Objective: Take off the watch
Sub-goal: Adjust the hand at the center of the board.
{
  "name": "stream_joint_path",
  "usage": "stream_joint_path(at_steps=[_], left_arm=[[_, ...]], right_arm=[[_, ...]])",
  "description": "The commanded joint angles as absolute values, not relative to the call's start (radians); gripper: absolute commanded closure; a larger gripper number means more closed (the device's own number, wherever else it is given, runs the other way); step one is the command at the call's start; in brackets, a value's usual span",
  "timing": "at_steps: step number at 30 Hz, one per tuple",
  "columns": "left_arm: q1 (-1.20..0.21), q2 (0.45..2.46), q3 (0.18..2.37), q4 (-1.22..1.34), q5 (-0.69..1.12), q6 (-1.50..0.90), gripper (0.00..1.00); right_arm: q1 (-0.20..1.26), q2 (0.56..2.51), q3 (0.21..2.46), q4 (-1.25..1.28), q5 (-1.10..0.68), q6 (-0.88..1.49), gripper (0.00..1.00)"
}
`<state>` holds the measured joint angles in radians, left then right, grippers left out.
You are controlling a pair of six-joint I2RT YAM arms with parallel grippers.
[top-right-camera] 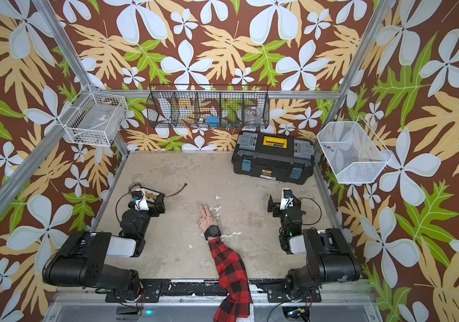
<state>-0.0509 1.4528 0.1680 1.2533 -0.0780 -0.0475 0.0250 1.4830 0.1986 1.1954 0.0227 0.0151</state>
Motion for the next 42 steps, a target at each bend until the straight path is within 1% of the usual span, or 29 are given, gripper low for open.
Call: stream_joint_path(at_steps=[1, 27, 29, 34, 39, 42], left_arm=[[-0.049, 1.450, 0.166, 1.266, -0.077, -0.040, 0.00], [-0.049, 1.440, 0.167, 1.260, -0.077, -0.040, 0.00], [-0.049, 1.424, 0.162, 1.256, -0.075, -0.038, 0.00], [-0.056, 1.325, 0.140, 1.211, -0.161, -0.065, 0.00], [-0.092, 1.200, 0.209, 0.948, -0.298, -0.131, 0.00], [-0.127, 1.151, 0.259, 0.829, -0.345, -0.154, 0.01]], right_arm=[[0.024, 1.482, 0.204, 1.218, 0.017, 0.015, 0.00], [0.025, 1.475, 0.196, 1.232, 0.025, 0.014, 0.00], [0.029, 1.435, 0.214, 1.165, 0.032, 0.014, 0.00], [0.044, 1.349, 0.320, 0.887, 0.079, 0.040, 0.00], [0.141, 1.290, 0.364, 0.782, 0.197, 0.010, 0.00], [0.181, 1.249, 0.402, 0.698, 0.183, 0.053, 0.02]])
